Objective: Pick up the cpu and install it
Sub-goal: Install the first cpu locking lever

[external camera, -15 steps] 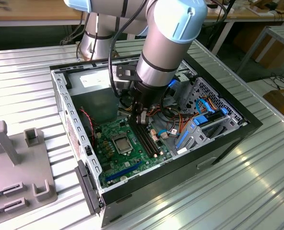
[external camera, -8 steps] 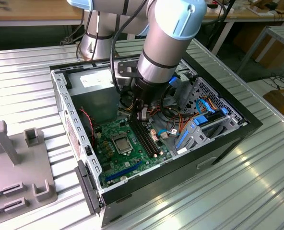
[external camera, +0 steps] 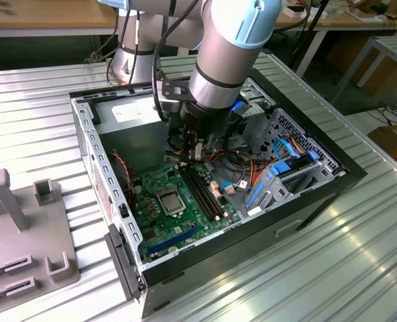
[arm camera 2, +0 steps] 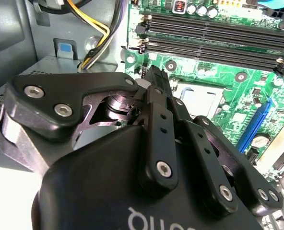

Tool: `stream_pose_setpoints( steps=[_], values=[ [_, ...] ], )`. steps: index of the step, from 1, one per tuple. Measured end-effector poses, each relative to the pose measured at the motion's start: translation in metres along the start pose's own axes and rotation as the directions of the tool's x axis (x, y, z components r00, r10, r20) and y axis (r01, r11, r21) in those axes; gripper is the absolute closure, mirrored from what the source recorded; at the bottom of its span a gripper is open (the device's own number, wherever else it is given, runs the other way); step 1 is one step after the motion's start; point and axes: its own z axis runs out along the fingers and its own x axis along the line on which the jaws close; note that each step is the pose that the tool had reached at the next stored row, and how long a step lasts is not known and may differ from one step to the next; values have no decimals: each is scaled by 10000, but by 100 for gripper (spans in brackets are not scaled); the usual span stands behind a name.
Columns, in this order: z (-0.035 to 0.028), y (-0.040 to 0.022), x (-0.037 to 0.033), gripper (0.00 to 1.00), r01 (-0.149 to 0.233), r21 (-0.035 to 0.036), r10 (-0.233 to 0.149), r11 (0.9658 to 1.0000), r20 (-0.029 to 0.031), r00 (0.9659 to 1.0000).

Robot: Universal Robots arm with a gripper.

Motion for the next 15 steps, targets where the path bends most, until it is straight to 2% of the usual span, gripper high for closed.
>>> stream_pose_setpoints(
  steps=[15],
  values=[
    [61, 41, -96, 89, -19, -11, 19, 10000, 33, 10000]
  ],
)
